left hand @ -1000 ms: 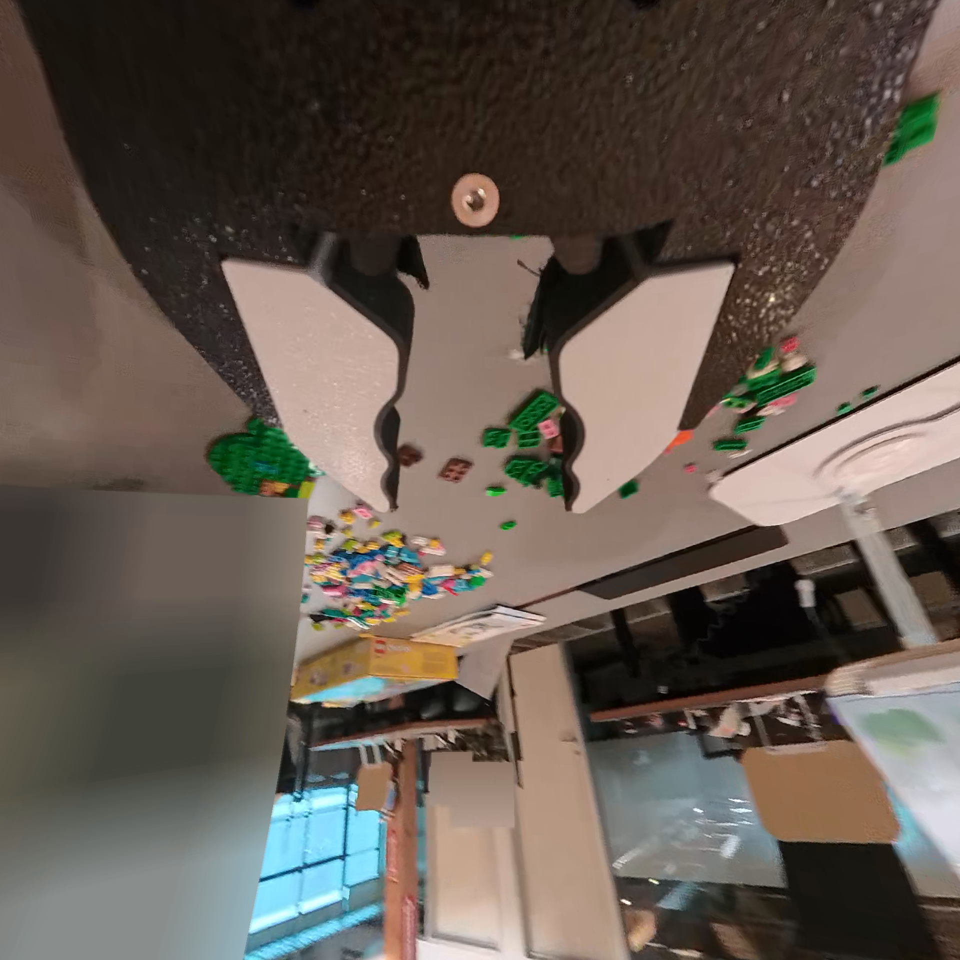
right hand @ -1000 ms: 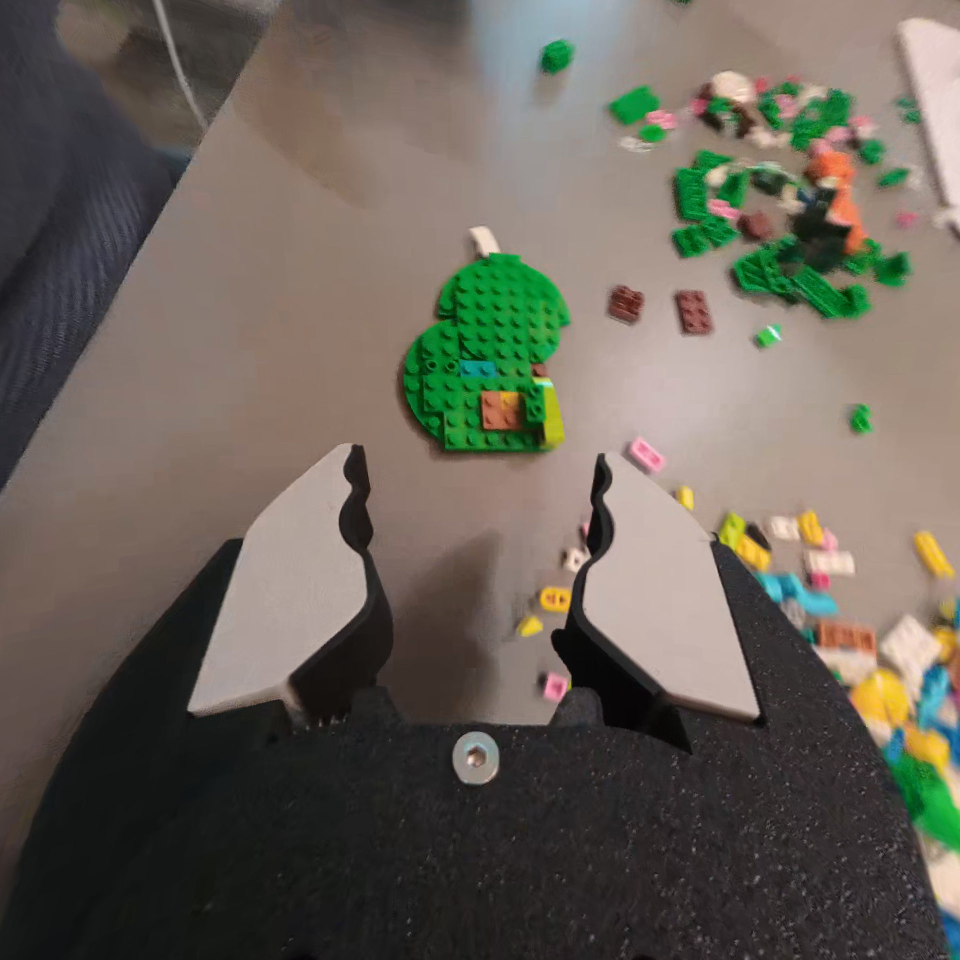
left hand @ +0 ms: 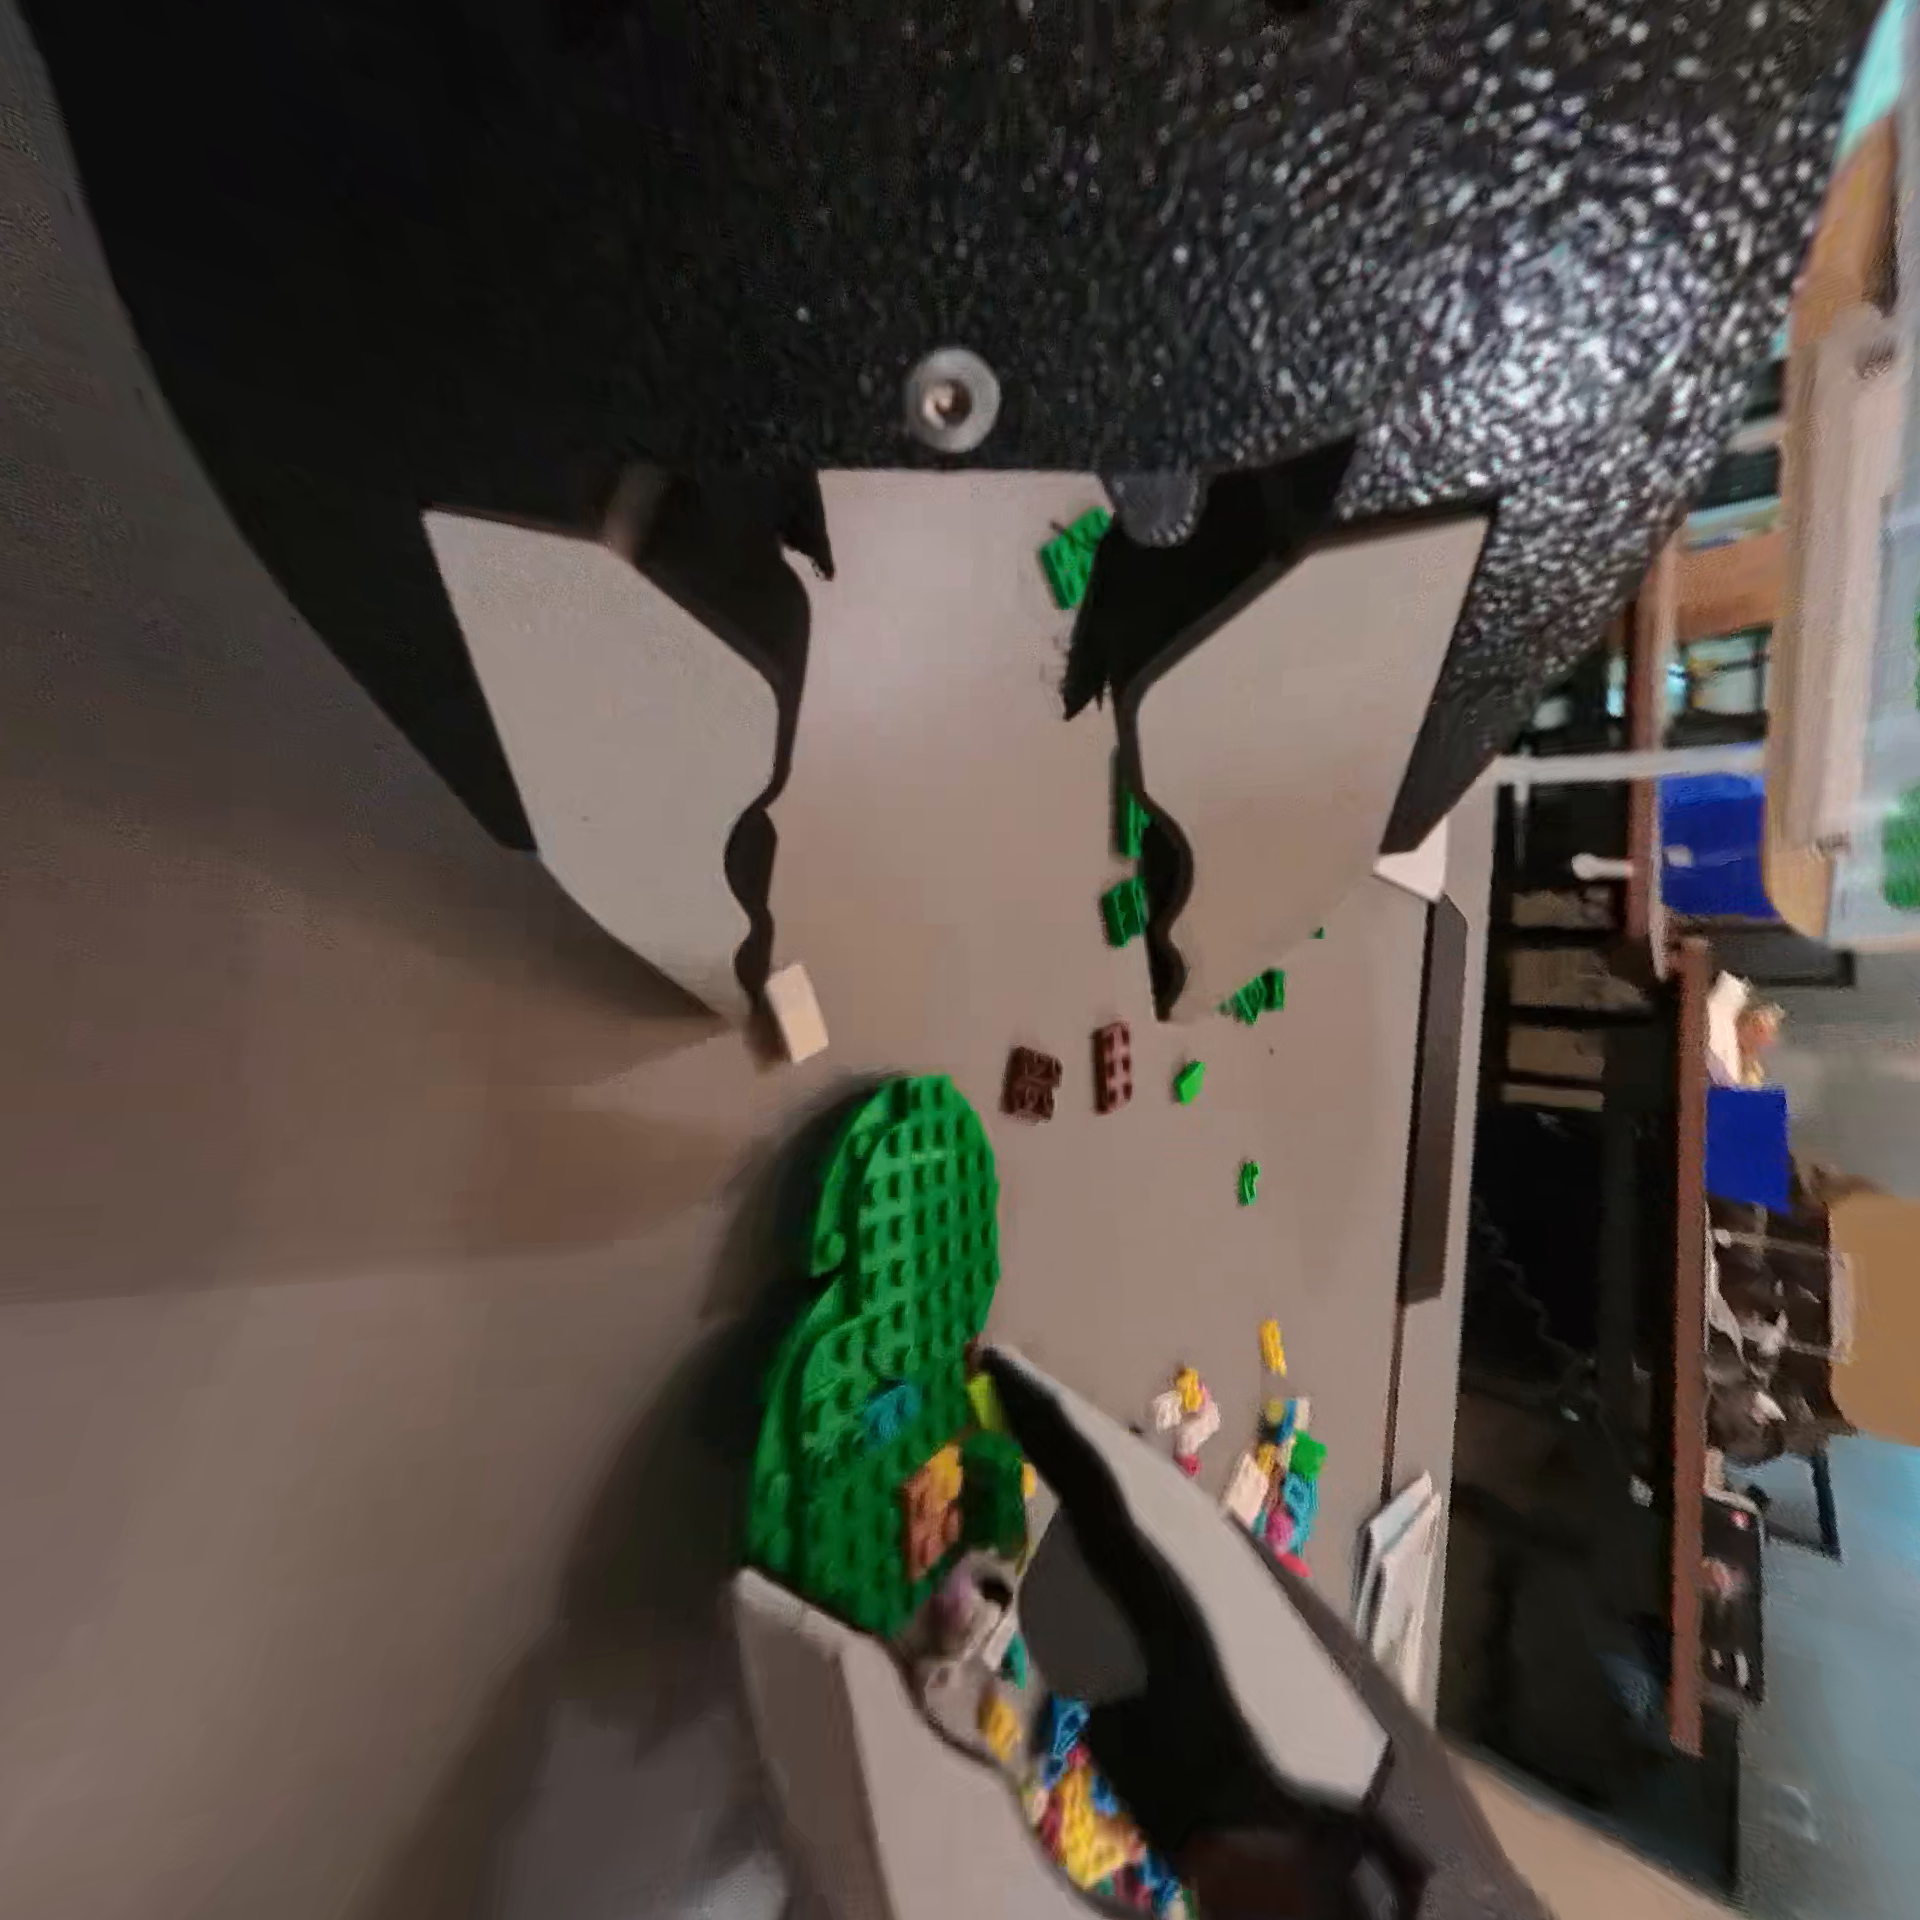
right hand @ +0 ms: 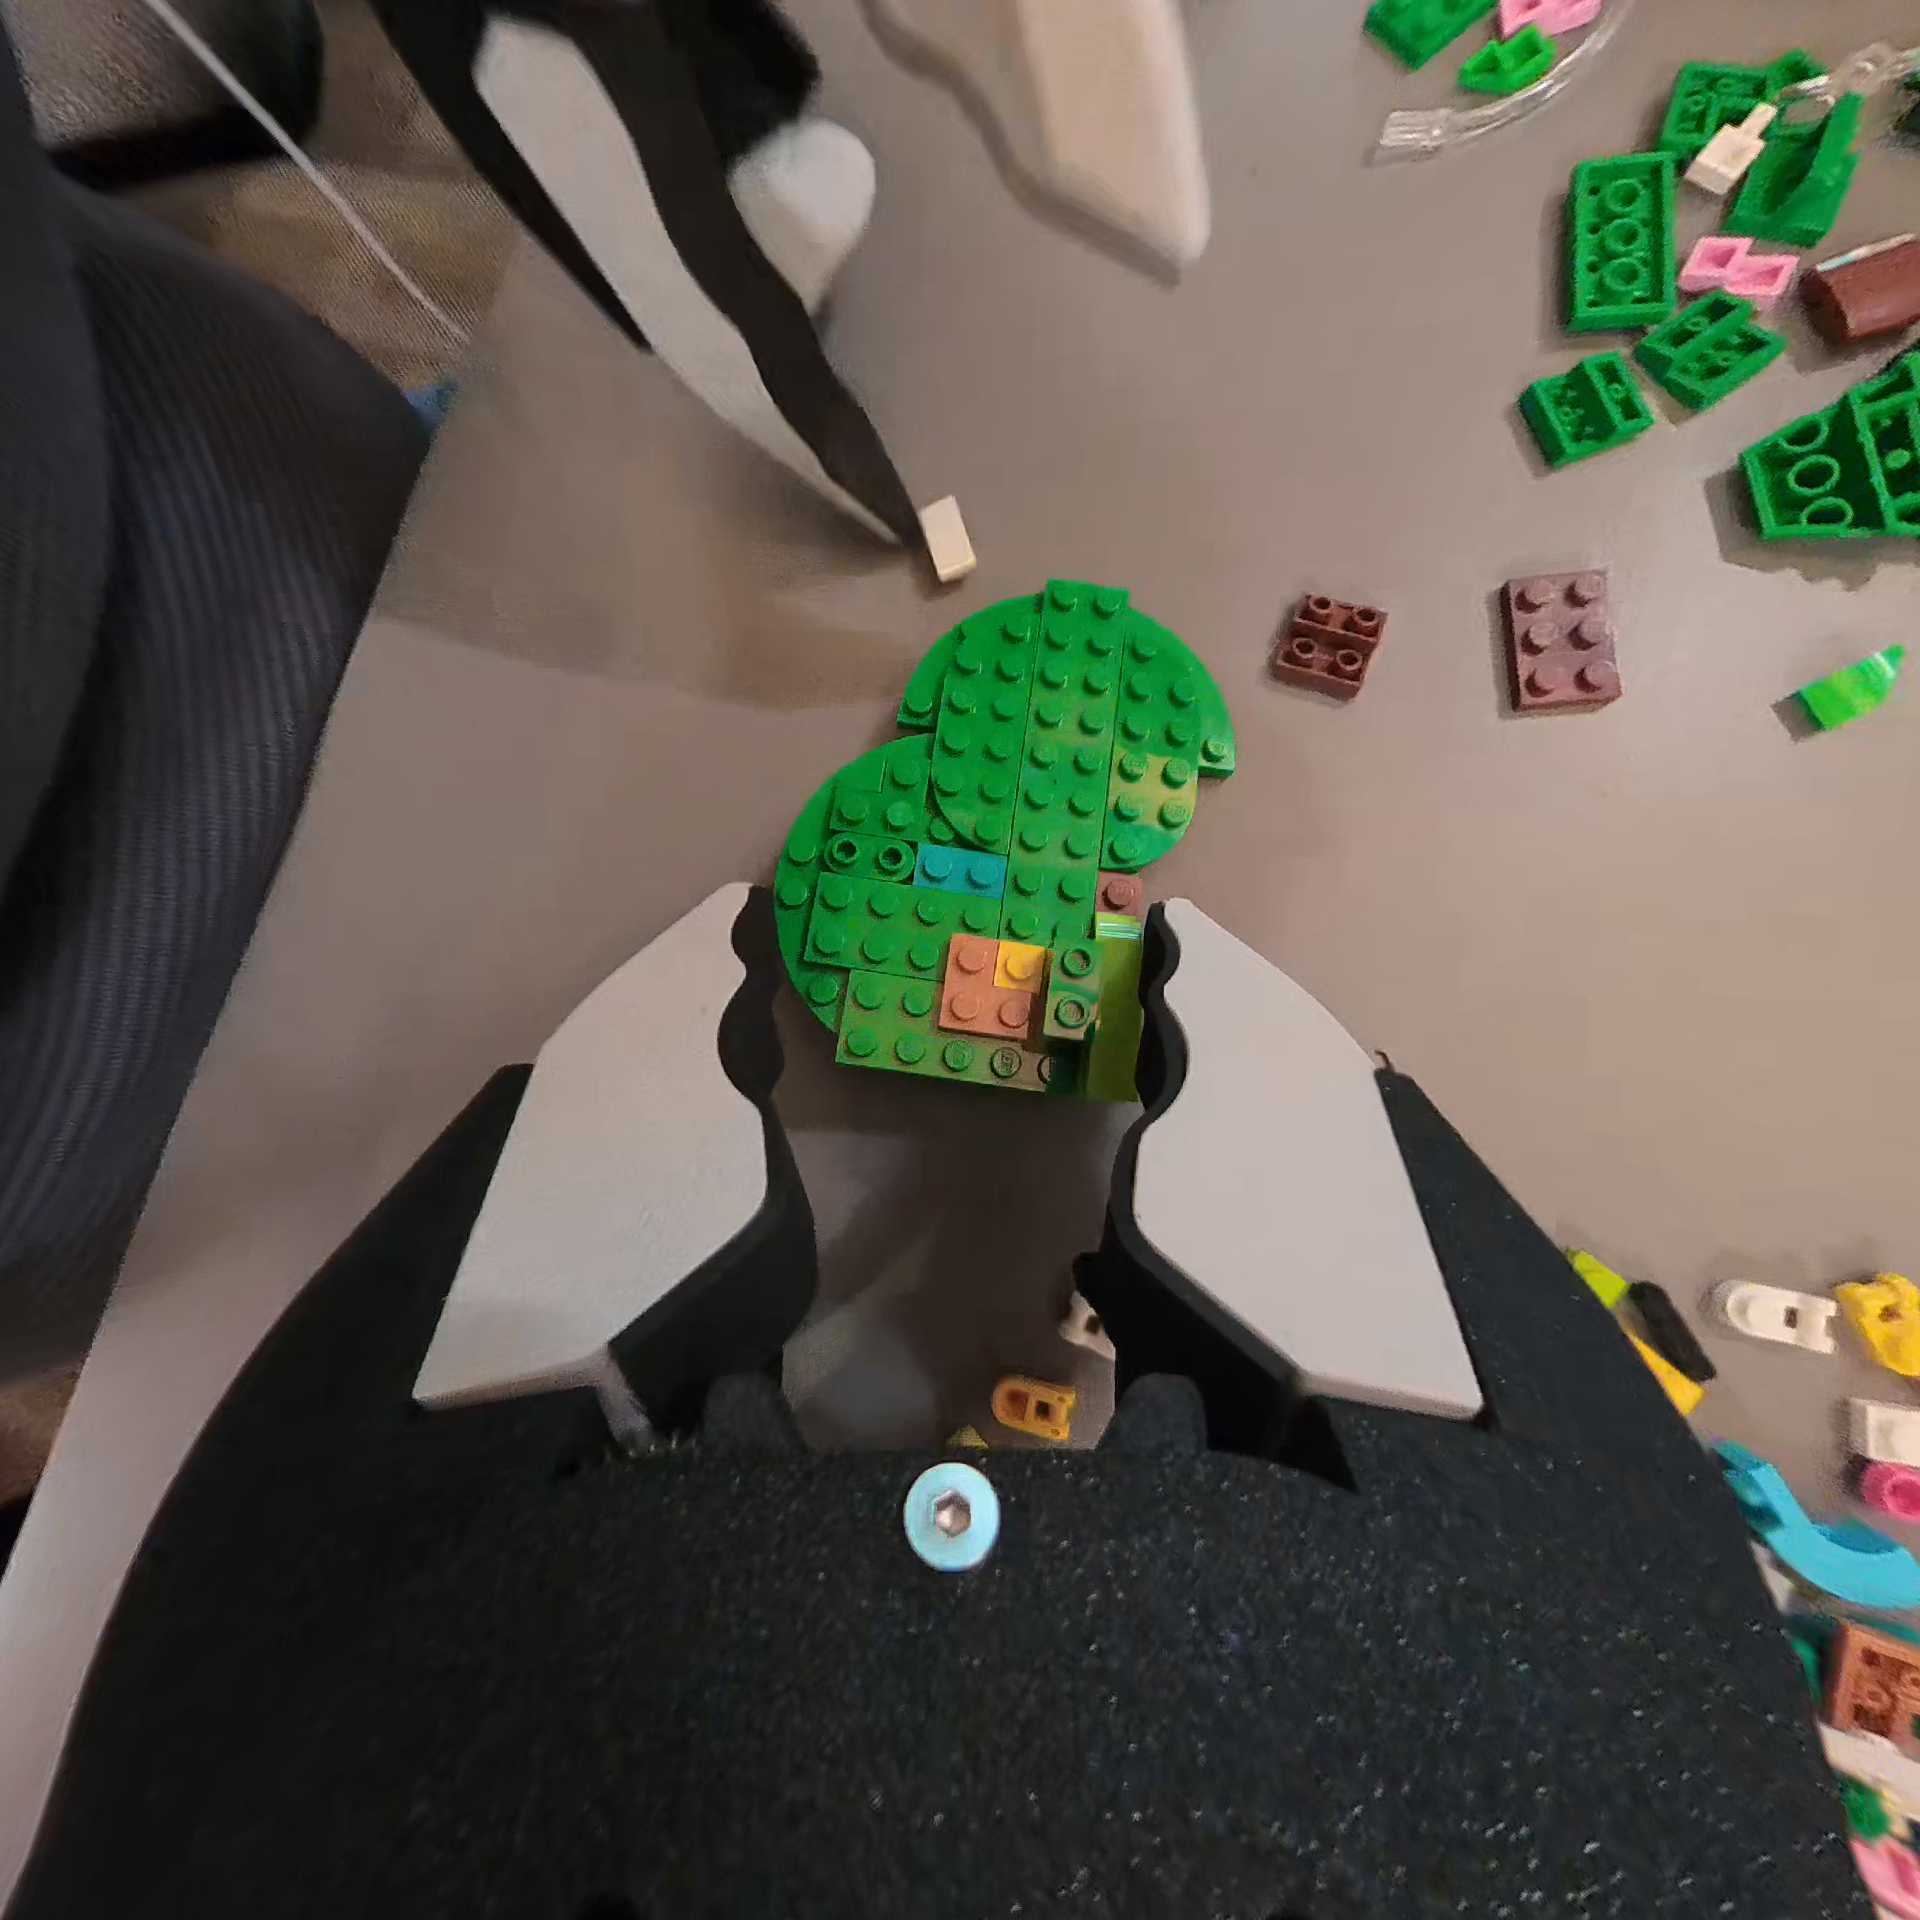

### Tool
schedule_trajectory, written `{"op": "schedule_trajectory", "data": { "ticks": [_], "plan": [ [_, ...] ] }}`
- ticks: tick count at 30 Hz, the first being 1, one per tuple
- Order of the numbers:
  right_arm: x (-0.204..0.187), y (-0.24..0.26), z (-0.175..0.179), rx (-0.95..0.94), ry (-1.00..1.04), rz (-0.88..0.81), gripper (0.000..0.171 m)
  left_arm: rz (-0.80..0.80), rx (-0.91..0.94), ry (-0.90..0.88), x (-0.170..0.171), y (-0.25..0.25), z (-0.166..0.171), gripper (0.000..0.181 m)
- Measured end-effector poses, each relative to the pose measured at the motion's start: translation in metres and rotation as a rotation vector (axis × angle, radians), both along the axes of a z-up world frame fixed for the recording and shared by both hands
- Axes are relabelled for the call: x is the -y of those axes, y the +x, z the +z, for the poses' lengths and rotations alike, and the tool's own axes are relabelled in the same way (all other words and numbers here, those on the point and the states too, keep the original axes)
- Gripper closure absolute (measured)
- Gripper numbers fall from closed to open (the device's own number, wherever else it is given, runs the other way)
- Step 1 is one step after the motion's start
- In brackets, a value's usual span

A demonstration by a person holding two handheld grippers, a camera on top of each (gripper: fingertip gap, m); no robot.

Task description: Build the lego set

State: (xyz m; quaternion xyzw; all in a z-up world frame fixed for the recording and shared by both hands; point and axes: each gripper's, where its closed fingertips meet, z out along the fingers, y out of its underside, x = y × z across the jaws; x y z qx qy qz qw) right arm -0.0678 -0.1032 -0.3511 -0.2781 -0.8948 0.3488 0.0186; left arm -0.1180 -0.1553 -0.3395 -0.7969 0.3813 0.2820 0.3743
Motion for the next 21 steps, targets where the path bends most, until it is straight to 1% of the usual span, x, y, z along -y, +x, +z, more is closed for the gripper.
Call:
{"op": "schedule_trajectory", "data": {
  "ticks": [1, 3, 5, 8, 11, 13, 14, 15, 18, 21],
  "plan": [
    [-0.001, 0.000, 0.001, 0.012, -0.026, -0.007, 0.106, -0.029, -0.020, 0.000, -0.007, 0.004, -0.001, 0.117],
    [-0.001, -0.001, 0.004, 0.031, -0.076, -0.016, 0.106, -0.075, -0.035, -0.013, -0.016, 0.010, -0.002, 0.118],
    [-0.001, -0.002, 0.006, 0.036, -0.110, -0.024, 0.106, -0.091, -0.040, -0.033, -0.024, 0.012, -0.003, 0.119],
    [-0.003, -0.004, 0.007, 0.036, -0.129, -0.034, 0.106, -0.109, -0.057, -0.055, -0.031, 0.015, -0.007, 0.128],
    [-0.003, -0.004, 0.009, 0.033, -0.155, -0.038, 0.106, -0.089, -0.124, -0.042, -0.037, 0.012, -0.009, 0.140],
    [-0.005, -0.006, 0.009, 0.022, -0.148, -0.047, 0.106, -0.069, -0.192, -0.018, -0.040, 0.009, -0.009, 0.144],
    [-0.007, -0.006, 0.009, 0.011, -0.140, -0.049, 0.106, -0.064, -0.211, -0.017, -0.040, 0.010, -0.011, 0.151],
    [-0.008, -0.007, 0.010, -0.004, -0.134, -0.049, 0.106, -0.066, -0.220, -0.019, -0.040, 0.011, -0.014, 0.162],
    [-0.008, -0.006, 0.018, -0.045, -0.134, -0.041, 0.111, -0.054, -0.243, 0.051, -0.041, 0.012, -0.010, 0.171],
    [-0.008, -0.007, 0.027, -0.120, -0.112, -0.049, 0.105, -0.028, -0.222, 0.095, -0.041, 0.010, -0.001, 0.173]
  ]
}}
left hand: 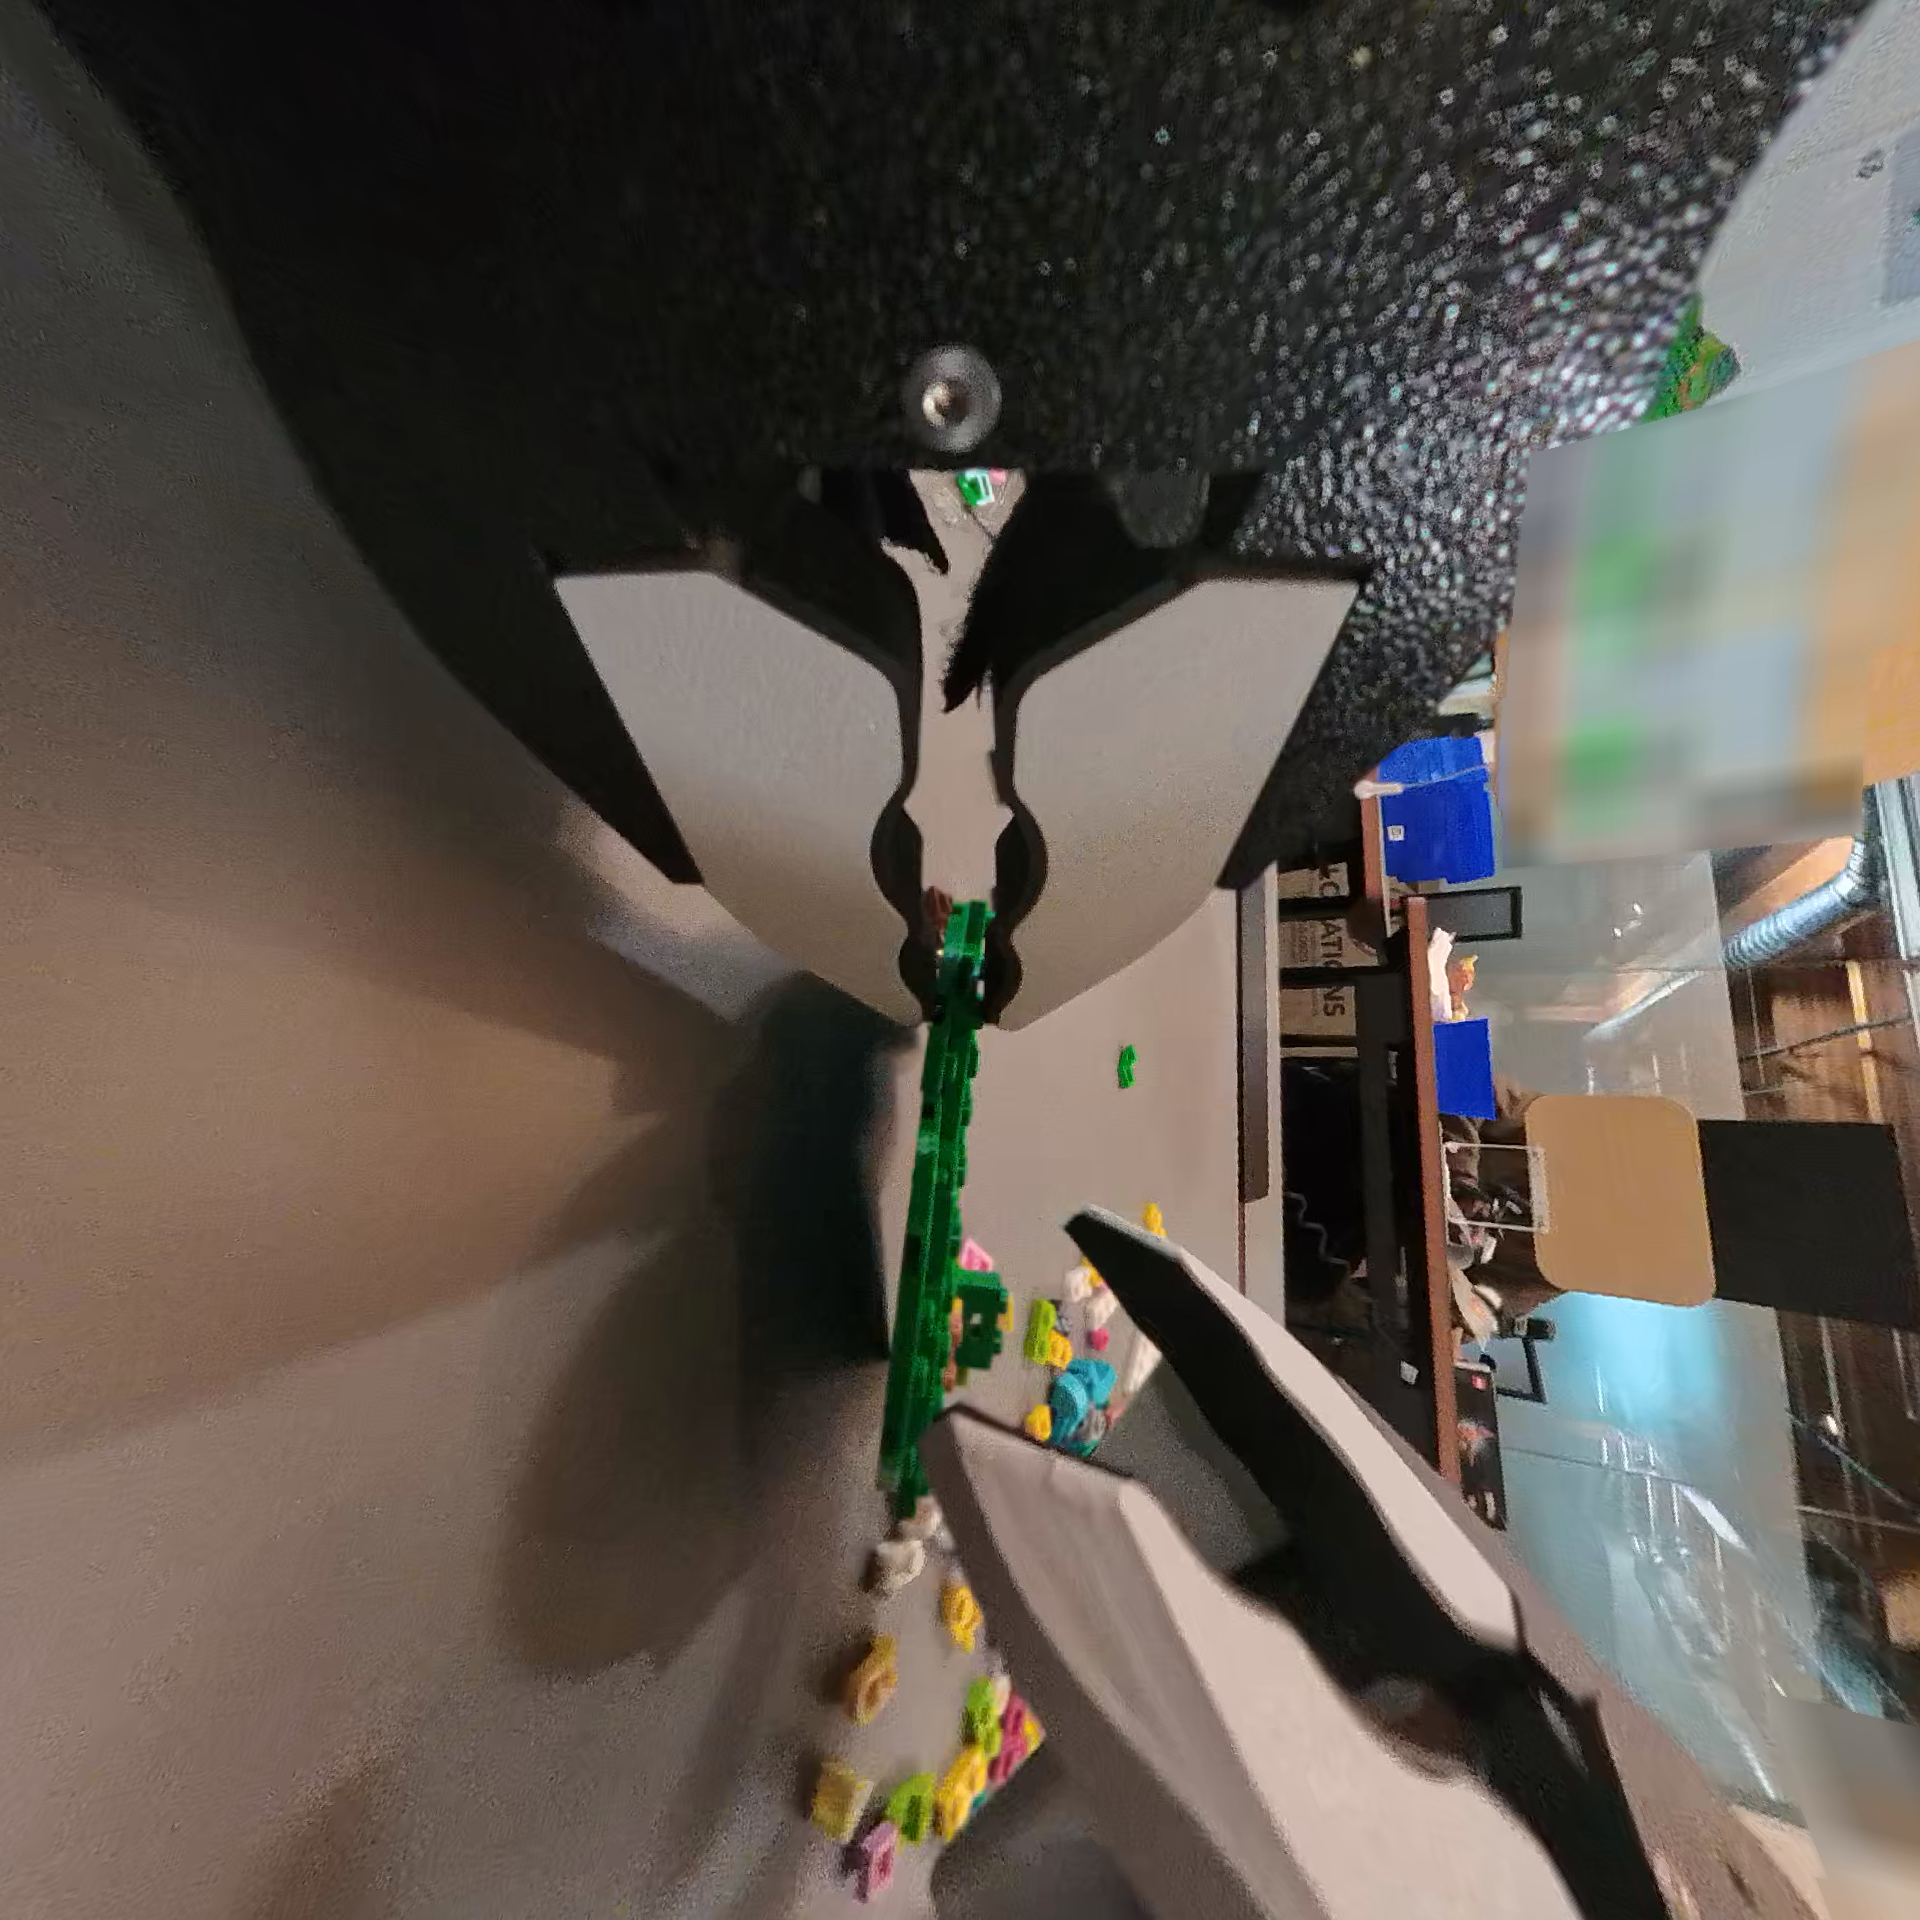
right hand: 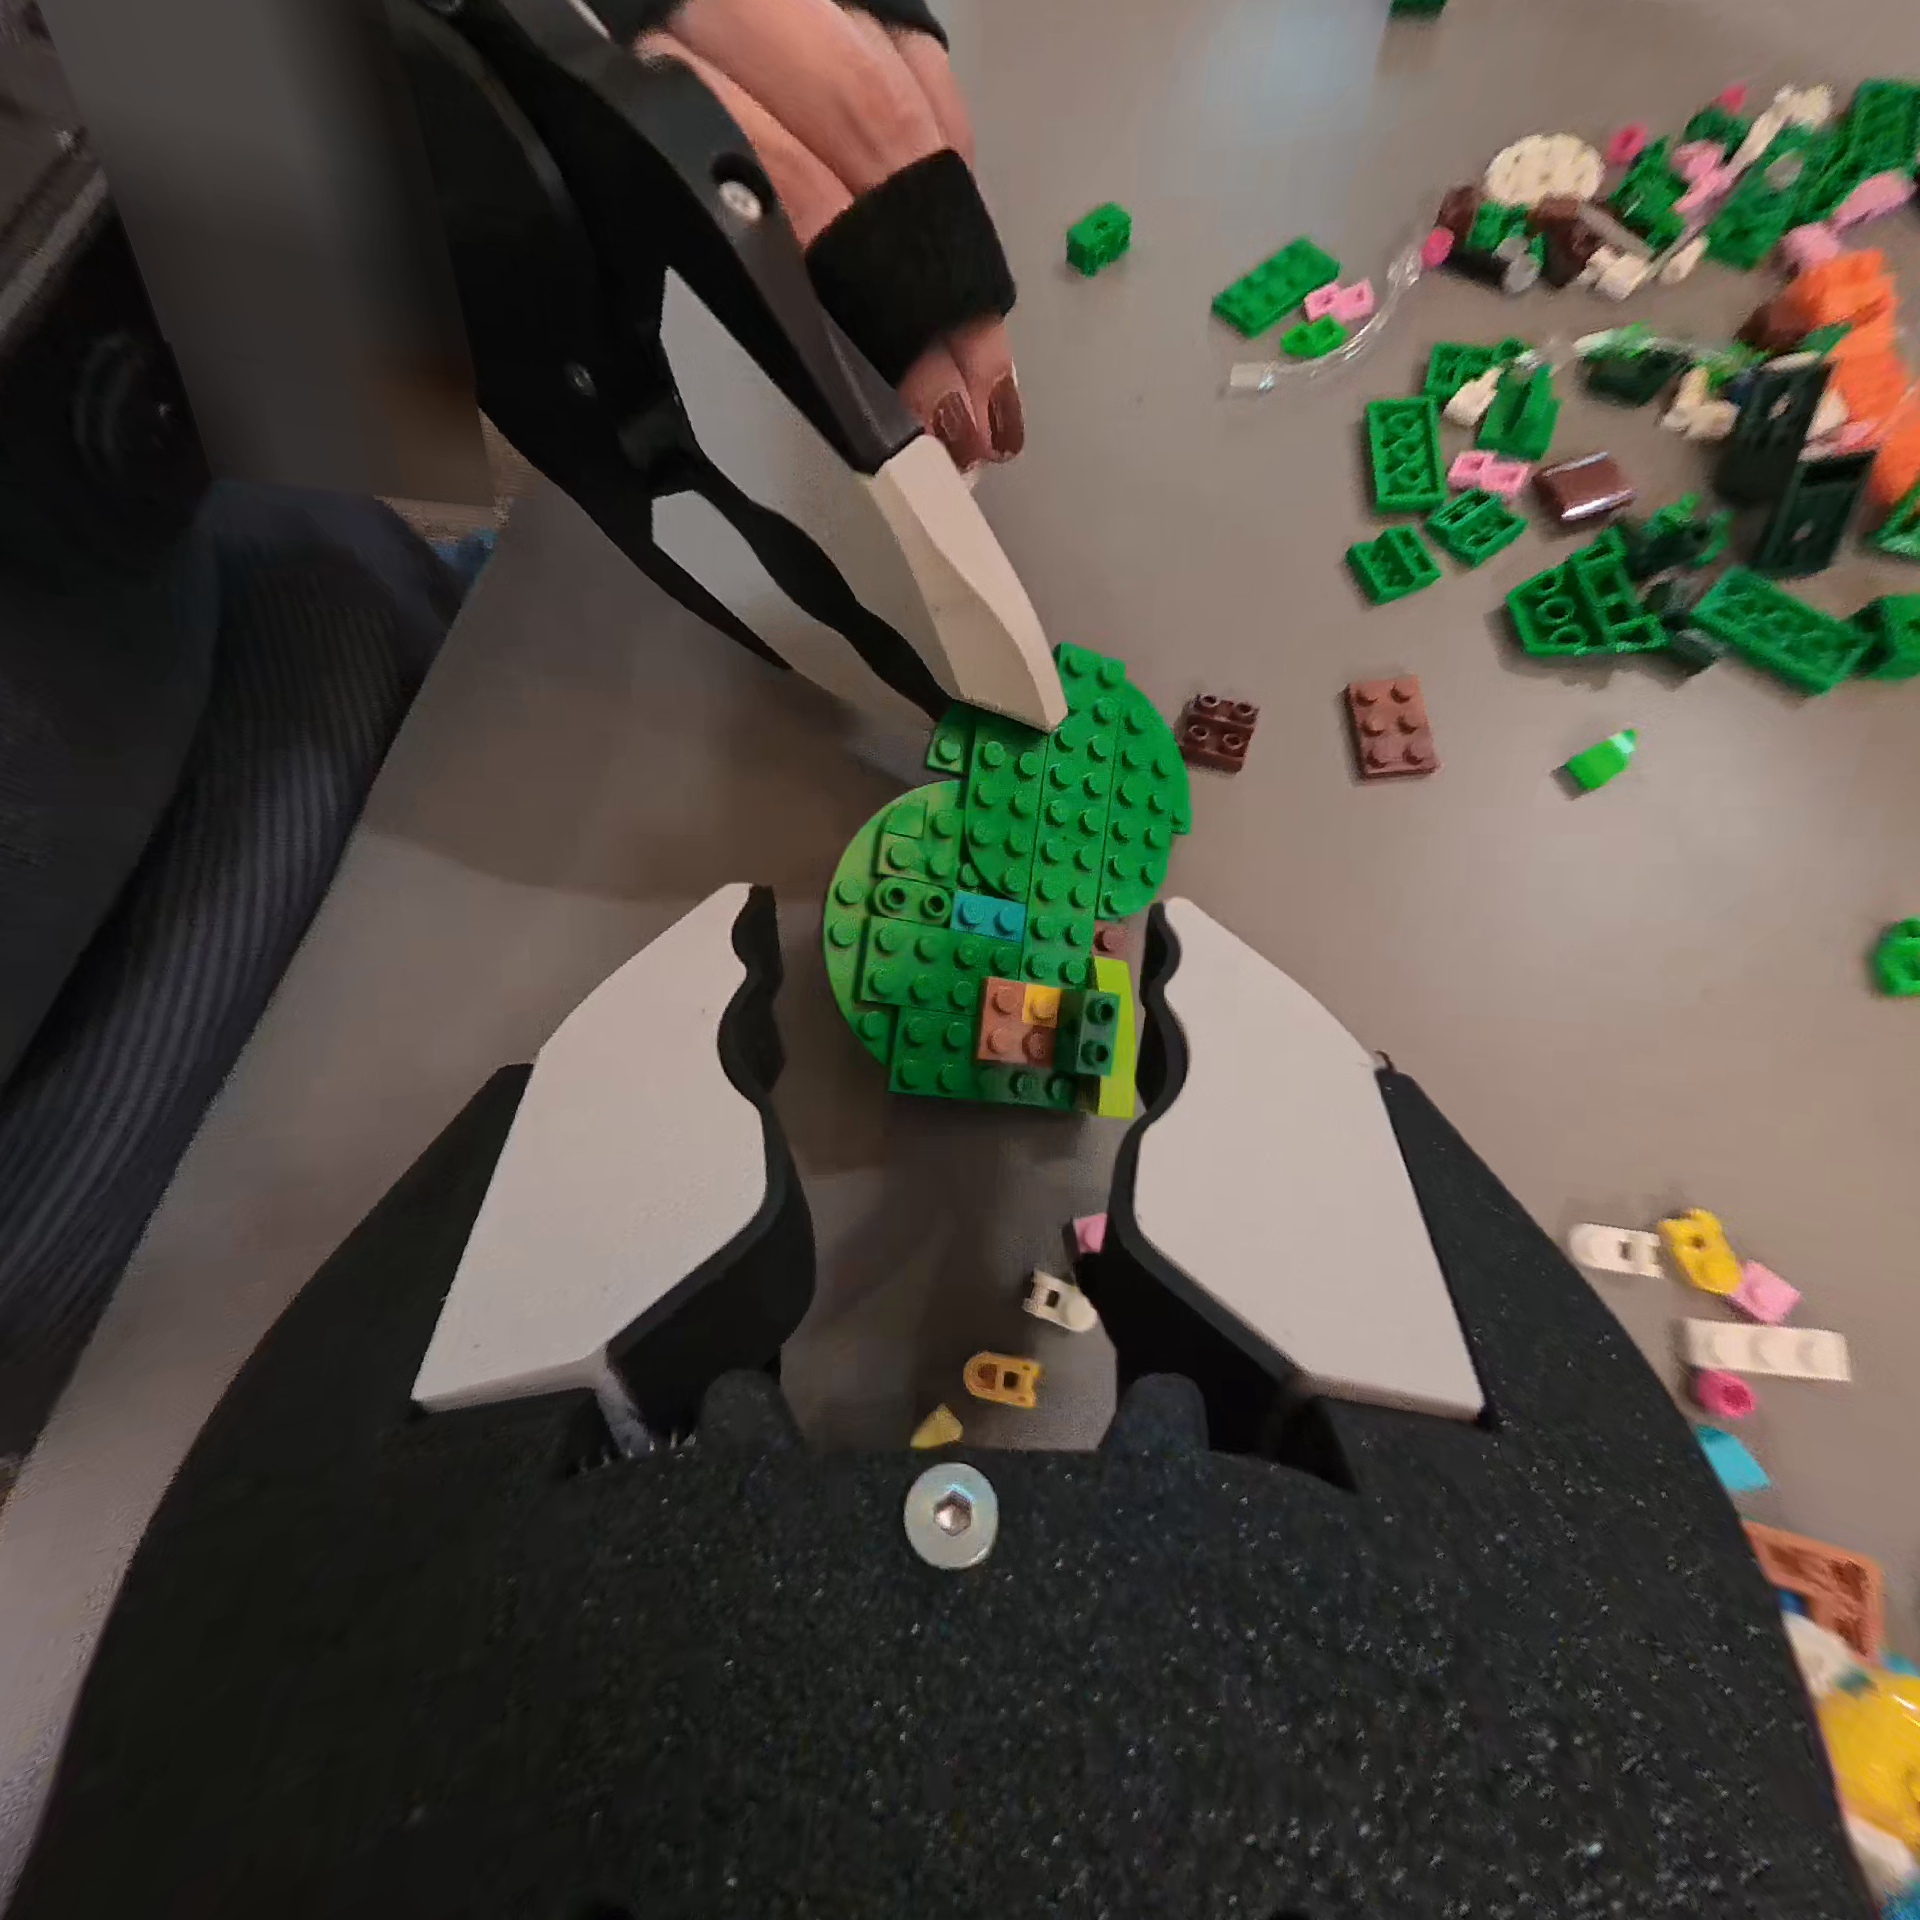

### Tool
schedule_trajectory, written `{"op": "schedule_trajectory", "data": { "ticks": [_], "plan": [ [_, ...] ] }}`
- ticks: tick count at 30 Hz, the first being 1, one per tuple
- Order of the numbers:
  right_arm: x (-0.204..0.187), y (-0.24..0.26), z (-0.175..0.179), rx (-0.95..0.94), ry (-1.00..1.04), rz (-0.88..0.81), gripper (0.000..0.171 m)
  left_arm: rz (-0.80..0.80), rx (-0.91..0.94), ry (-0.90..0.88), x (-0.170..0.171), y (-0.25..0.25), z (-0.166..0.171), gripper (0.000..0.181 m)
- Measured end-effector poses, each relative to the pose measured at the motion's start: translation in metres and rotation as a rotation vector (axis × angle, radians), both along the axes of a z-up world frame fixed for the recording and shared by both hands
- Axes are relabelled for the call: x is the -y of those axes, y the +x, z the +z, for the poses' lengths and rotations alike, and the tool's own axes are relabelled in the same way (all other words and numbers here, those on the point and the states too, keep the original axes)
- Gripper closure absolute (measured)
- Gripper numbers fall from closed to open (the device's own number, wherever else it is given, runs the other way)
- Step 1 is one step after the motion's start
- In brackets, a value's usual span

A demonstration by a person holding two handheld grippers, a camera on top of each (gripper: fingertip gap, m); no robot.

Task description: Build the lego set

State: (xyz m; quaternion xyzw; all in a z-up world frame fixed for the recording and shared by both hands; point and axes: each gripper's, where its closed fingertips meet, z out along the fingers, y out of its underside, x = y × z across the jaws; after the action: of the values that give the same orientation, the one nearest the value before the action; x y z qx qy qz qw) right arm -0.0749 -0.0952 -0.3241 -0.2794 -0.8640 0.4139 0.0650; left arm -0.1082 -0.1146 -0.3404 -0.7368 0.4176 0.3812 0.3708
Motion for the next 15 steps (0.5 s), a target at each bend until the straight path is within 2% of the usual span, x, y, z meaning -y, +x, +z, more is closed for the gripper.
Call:
{"op": "schedule_trajectory", "data": {
  "ticks": [5, 9, 10, 13, 15],
  "plan": [
    [-0.001, -0.002, 0.013, -0.194, 0.100, -0.032, 0.102, 0.074, 0.091, 0.046, 0.004, -0.013, 0.008, 0.173],
    [0.001, -0.009, 0.005, -0.410, 0.345, -0.031, 0.108, 0.107, 0.172, 0.076, 0.006, -0.018, 0.016, 0.173],
    [0.001, -0.012, 0.004, -0.476, 0.408, -0.032, 0.112, 0.107, 0.186, 0.084, 0.006, -0.018, 0.018, 0.173],
    [-0.001, -0.025, 0.017, -0.715, 0.571, -0.064, 0.140, 0.101, 0.208, 0.112, 0.006, -0.016, 0.024, 0.173],
    [-0.001, -0.028, 0.026, -0.803, 0.621, -0.072, 0.152, 0.104, 0.206, 0.144, 0.007, -0.015, 0.031, 0.173]
  ]
}}
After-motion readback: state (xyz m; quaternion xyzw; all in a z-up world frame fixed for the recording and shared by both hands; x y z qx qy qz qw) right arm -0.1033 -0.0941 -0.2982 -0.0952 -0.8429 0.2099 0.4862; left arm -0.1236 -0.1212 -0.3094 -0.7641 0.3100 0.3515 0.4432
